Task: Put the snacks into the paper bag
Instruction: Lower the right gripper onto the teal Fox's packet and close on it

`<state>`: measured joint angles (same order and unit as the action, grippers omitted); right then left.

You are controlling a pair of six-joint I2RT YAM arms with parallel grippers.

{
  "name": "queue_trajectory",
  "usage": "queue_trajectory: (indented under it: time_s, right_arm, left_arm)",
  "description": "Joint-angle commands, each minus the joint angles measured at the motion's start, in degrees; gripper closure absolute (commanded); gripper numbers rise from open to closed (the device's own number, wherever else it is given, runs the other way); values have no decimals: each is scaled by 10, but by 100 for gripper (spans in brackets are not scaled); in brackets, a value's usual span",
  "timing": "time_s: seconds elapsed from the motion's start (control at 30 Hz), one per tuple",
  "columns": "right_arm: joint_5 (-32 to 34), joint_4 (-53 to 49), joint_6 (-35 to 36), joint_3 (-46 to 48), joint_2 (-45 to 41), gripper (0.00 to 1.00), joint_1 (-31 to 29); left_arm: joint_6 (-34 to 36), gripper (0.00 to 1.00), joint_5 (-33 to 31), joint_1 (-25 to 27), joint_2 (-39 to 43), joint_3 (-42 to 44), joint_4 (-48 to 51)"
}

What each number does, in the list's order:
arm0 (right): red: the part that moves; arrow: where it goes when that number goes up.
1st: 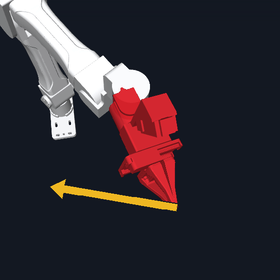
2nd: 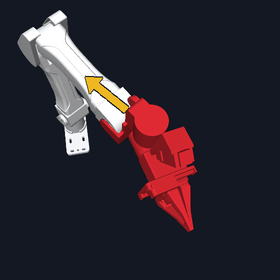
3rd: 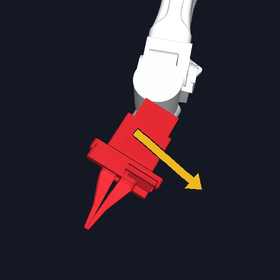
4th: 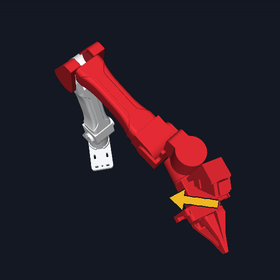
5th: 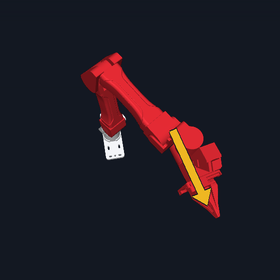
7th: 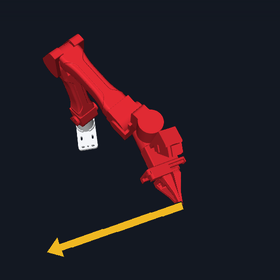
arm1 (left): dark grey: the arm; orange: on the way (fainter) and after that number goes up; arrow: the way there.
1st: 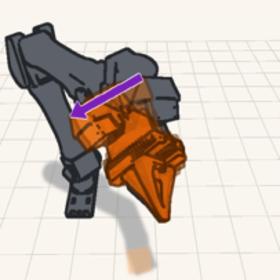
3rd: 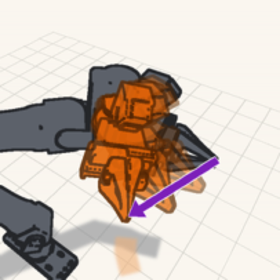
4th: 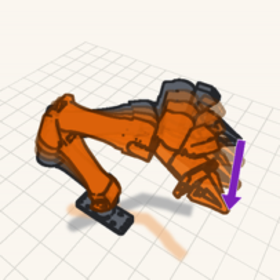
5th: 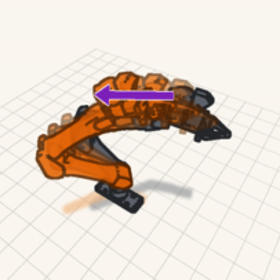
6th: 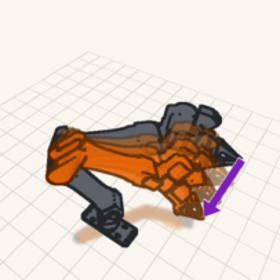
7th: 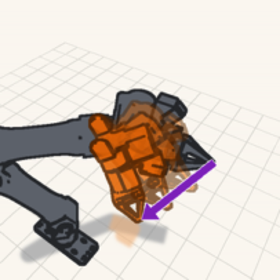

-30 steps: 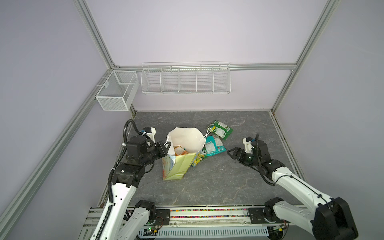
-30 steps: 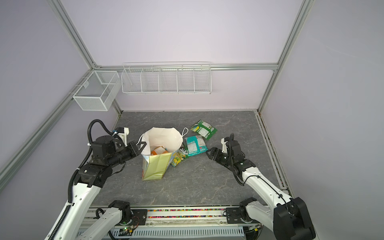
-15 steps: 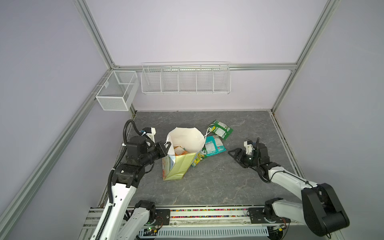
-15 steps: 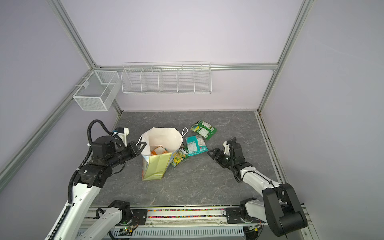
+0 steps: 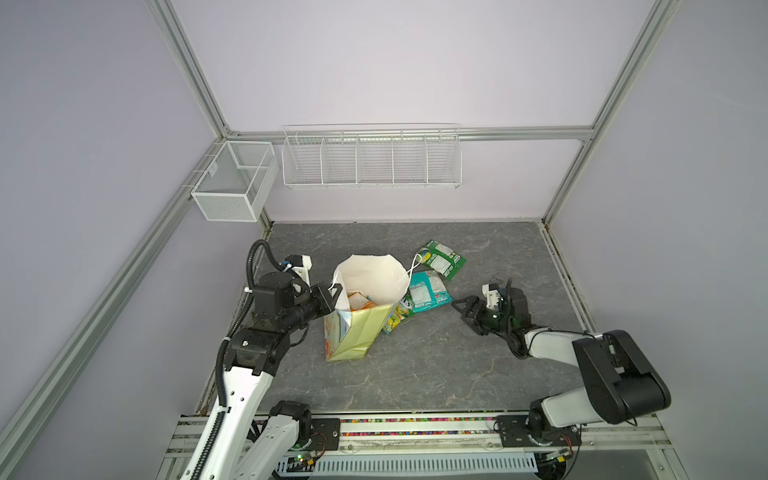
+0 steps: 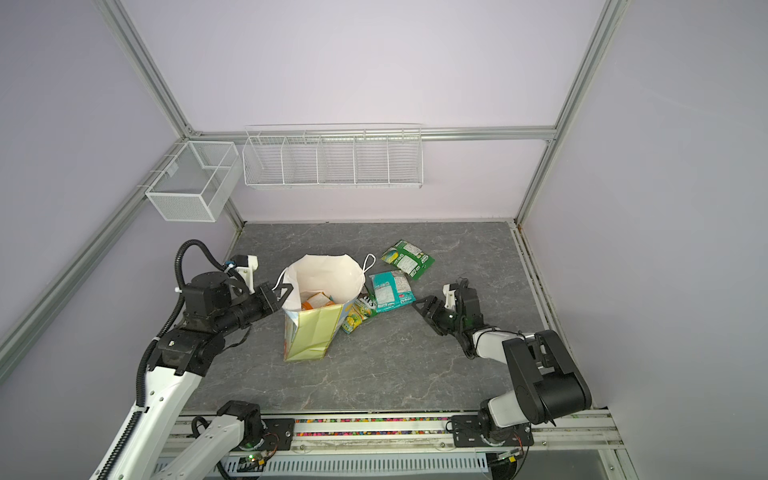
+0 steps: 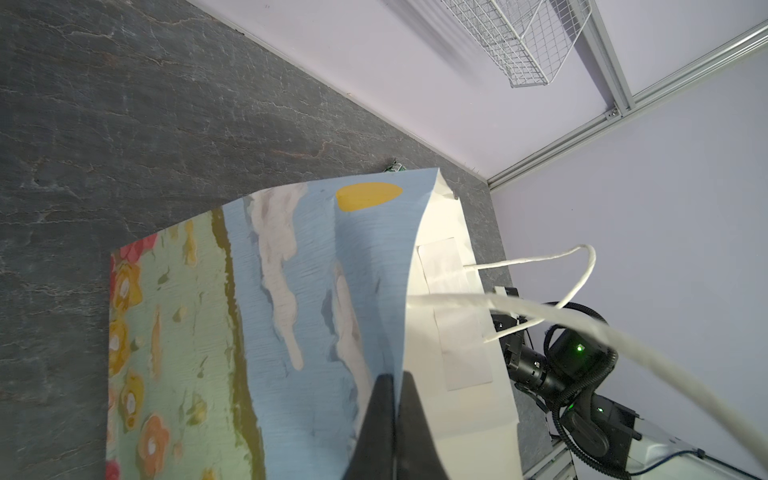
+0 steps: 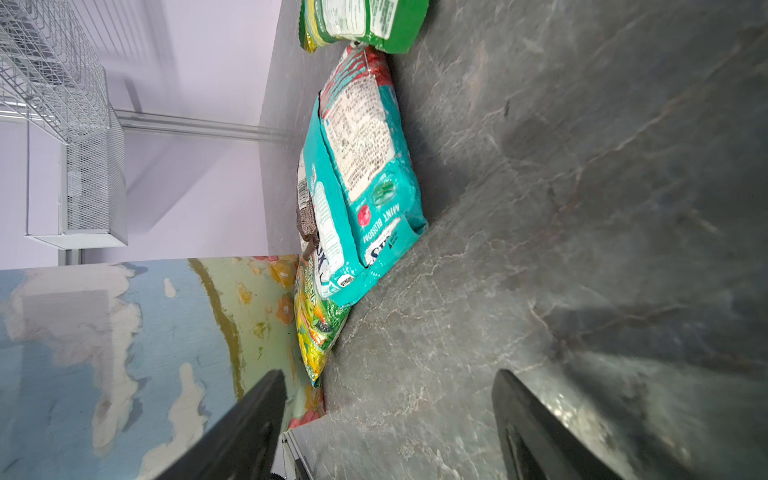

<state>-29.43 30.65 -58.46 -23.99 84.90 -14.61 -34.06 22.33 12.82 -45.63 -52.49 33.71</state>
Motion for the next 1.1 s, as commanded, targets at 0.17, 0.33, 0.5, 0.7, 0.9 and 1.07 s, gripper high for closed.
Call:
queue_trajectory:
  time_s: [0.17,0.33,0.5,0.7,0.9,1.07]
  right_arm:
    - [-24,101,-46,1,60,20,3]
    - [-34,139,-55,-4,92,21,1]
    - [-40,178,-70,-9,127,22,-3]
    - [-48,269,-105,-7,186,21,-5]
    - [-48,440,-174,1,280,0,-7]
    - [-20,488,-202,13,330,0,-10]
  left_arm:
    - [3,100,2,2,4,1,-22]
    - [5,100,0,2,3,-3,-19]
    - [4,100,0,2,2,-5,-19]
    - [5,100,-1,2,-1,-10,-15]
    - [6,100,-2,1,1,-12,-11]
    - [8,100,-4,2,3,-13,-7]
